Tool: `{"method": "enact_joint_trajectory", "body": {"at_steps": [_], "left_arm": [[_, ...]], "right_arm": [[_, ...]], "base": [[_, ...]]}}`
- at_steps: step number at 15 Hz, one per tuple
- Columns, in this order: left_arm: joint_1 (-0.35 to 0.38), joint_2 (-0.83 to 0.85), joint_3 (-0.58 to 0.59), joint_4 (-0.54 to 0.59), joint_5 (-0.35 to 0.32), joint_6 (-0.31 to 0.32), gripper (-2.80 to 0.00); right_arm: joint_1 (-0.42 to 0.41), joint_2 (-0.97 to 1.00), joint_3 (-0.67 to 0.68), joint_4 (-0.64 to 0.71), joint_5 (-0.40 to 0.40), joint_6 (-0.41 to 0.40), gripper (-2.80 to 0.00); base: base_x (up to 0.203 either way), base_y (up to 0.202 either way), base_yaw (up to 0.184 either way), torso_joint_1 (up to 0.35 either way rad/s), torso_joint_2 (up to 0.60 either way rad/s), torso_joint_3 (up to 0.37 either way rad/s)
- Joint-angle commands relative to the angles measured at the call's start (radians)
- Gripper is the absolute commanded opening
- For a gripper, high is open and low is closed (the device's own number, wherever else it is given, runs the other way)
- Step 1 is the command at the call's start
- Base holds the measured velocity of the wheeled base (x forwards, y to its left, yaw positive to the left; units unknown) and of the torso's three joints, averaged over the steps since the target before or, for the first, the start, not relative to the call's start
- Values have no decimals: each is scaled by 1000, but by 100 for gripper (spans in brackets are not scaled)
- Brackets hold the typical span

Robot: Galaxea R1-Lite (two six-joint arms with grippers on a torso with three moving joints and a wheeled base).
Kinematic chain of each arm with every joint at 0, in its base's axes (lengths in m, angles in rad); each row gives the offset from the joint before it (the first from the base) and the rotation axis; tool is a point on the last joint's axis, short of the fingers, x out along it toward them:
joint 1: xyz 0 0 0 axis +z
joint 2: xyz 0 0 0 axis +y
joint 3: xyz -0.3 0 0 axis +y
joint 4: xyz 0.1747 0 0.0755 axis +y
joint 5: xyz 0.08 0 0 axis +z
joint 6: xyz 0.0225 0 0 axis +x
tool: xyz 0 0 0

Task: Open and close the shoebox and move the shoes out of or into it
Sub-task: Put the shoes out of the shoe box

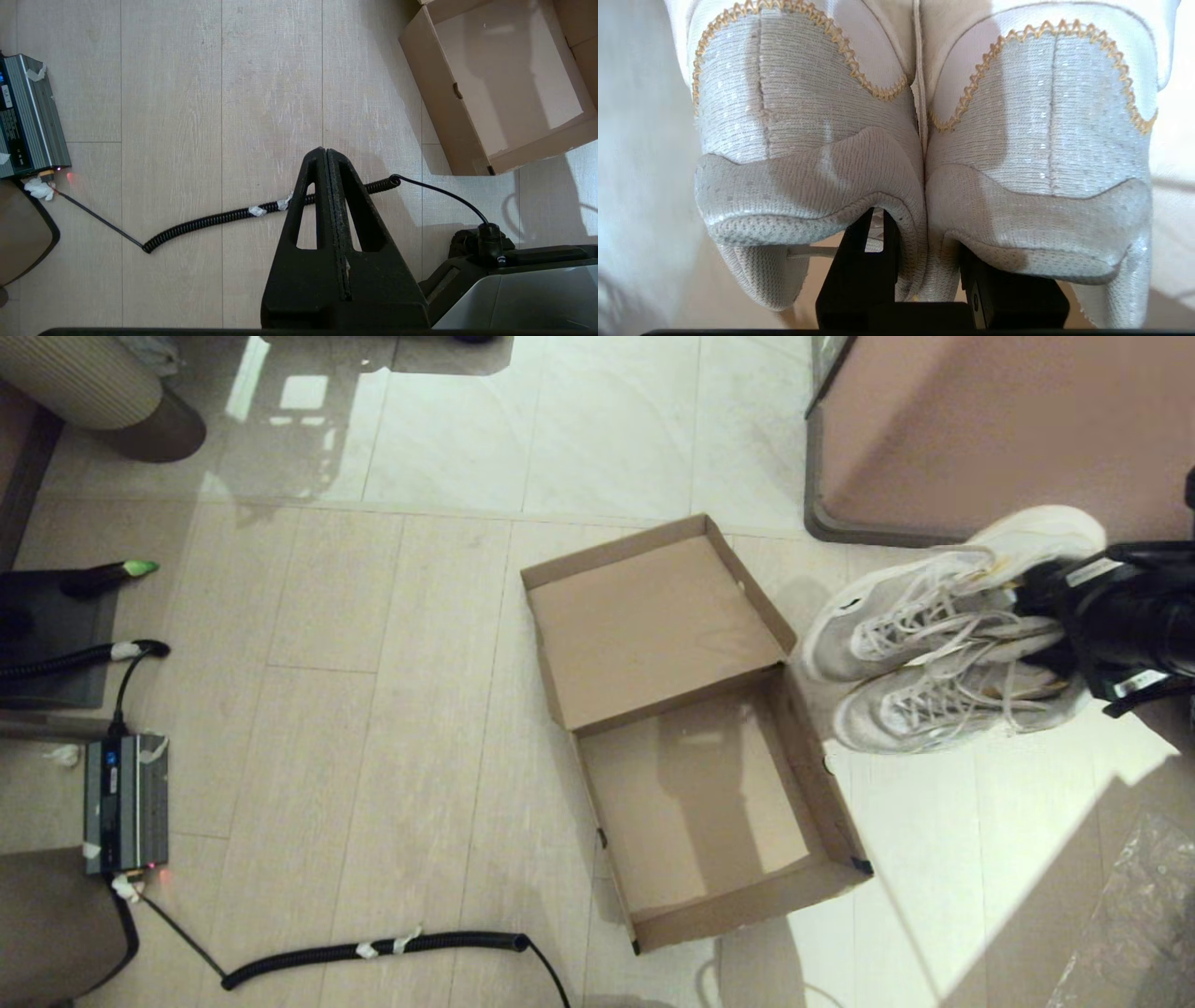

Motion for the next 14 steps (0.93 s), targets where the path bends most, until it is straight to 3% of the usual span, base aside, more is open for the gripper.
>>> {"method": "enact_joint_trajectory", "body": {"at_steps": [1,5,8,14], "left_arm": [[0,-2,0,0,0,0,-280],[0,-2,0,-1,0,-2,-280],[0,-2,0,0,0,0,-280],[0,-2,0,0,1,0,-280]], "right_arm": [[-180,18,-16,-1,59,45,-280],[-326,194,-95,-3,98,201,-280],[-353,336,-153,-24,110,236,-280],[-352,529,-313,-28,231,244,-280]], "base": [[0,0,0,0,0,0],[0,0,0,0,0,0],[0,0,0,0,0,0],[0,0,0,0,0,0]]}}
